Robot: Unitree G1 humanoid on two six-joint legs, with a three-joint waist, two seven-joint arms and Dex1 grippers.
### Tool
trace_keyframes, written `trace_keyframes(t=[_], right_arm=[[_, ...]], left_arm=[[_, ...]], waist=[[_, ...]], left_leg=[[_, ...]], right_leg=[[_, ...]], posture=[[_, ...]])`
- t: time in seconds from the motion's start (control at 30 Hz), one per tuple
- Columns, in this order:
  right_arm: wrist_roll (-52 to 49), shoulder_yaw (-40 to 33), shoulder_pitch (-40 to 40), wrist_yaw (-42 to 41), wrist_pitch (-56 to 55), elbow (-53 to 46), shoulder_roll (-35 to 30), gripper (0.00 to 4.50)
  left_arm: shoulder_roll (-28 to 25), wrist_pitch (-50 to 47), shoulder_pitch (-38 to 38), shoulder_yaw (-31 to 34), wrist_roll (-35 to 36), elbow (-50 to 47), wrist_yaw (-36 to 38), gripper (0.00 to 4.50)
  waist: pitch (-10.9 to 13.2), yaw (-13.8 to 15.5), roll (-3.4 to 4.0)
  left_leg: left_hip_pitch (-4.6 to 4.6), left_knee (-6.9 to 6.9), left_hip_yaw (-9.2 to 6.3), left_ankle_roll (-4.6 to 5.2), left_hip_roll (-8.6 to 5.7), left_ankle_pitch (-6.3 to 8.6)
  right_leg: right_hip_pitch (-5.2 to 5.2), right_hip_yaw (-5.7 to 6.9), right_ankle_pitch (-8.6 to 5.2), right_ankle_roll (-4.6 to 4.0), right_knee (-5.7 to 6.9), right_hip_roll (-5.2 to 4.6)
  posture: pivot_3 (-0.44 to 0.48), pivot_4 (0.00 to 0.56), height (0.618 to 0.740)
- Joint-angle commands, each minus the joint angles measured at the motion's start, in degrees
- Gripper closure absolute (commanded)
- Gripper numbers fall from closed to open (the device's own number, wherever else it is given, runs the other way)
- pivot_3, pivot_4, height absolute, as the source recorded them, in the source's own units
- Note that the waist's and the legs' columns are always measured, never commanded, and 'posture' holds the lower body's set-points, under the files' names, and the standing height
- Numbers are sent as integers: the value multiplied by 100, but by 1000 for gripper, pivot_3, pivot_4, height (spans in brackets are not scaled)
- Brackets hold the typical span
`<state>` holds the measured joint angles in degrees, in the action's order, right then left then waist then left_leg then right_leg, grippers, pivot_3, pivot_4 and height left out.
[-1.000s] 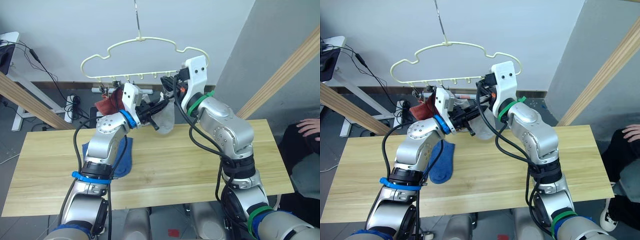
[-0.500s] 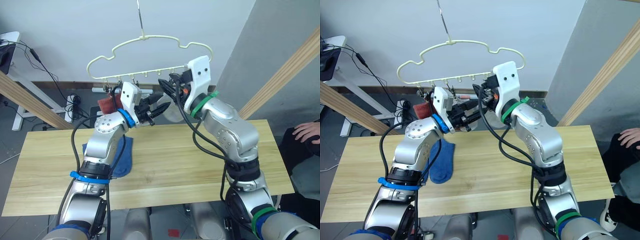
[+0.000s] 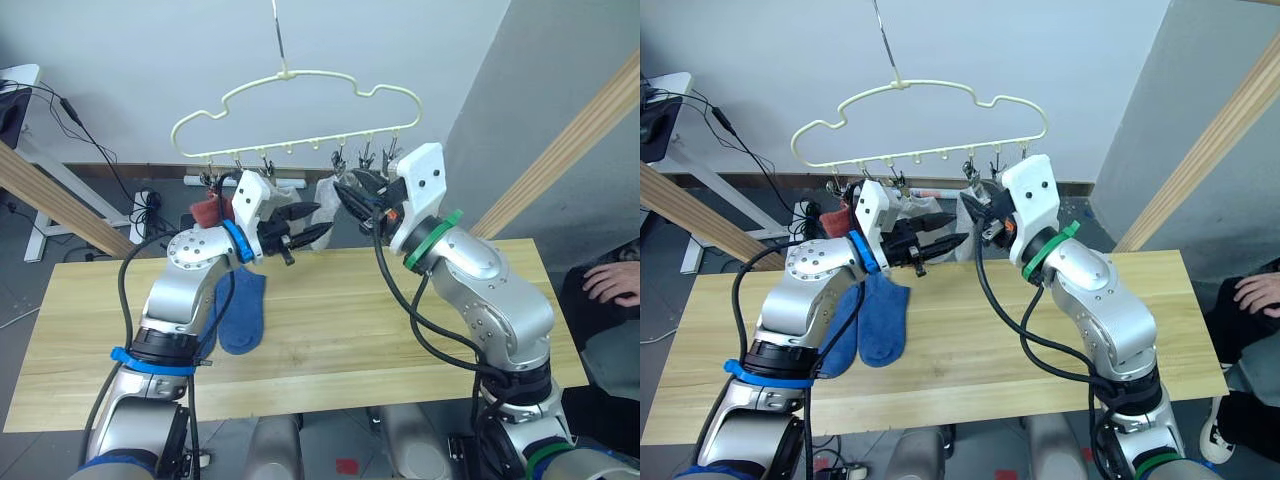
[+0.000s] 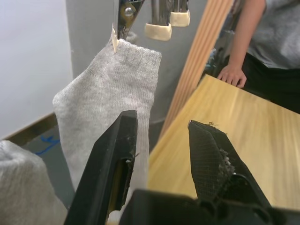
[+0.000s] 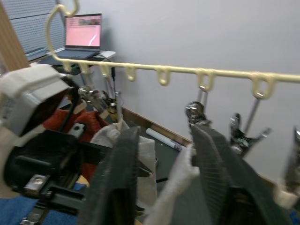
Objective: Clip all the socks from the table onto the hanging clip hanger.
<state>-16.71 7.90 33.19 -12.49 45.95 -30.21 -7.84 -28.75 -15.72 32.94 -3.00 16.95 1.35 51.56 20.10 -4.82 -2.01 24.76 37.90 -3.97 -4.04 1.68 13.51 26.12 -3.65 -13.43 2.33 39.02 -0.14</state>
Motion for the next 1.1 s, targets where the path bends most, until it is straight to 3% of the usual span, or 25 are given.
trace_keyframes(t=[0.03, 0.37, 1.03, 1.1], right_arm=[[100, -128, 40, 262, 78, -176, 63, 3311], [412, -135, 144, 618, 0, 201, 94, 3311], [671, -161, 606, 491, -765, 1306, 391, 3311], [679, -161, 614, 473, -784, 1335, 394, 2964]], left_arm=[[-207, -268, 8, 174, 337, -534, 233, 2480], [-626, -1034, 77, 405, 909, -1130, 414, 2480], [-721, -1161, 292, 476, 968, -1145, 304, 2480], [-730, -1155, 281, 478, 963, -1149, 305, 2480]], waist=[[0, -1, 0], [0, -1, 0], [0, 4, 0], [0, 4, 0]], left_leg=[[0, 0, 0, 0, 0, 0], [0, -1, 1, 0, 1, 0], [0, -1, 2, 0, 0, 0], [0, -1, 2, 0, 1, 0]], right_leg=[[0, -1, 0, 0, 0, 0], [1, 0, 0, 0, -1, 1], [1, -1, 0, 0, -1, 1], [1, 0, 0, -1, -1, 1]], posture=[[-93, 319, 735], [-89, 317, 735], [-70, 303, 735], [-70, 303, 735]])
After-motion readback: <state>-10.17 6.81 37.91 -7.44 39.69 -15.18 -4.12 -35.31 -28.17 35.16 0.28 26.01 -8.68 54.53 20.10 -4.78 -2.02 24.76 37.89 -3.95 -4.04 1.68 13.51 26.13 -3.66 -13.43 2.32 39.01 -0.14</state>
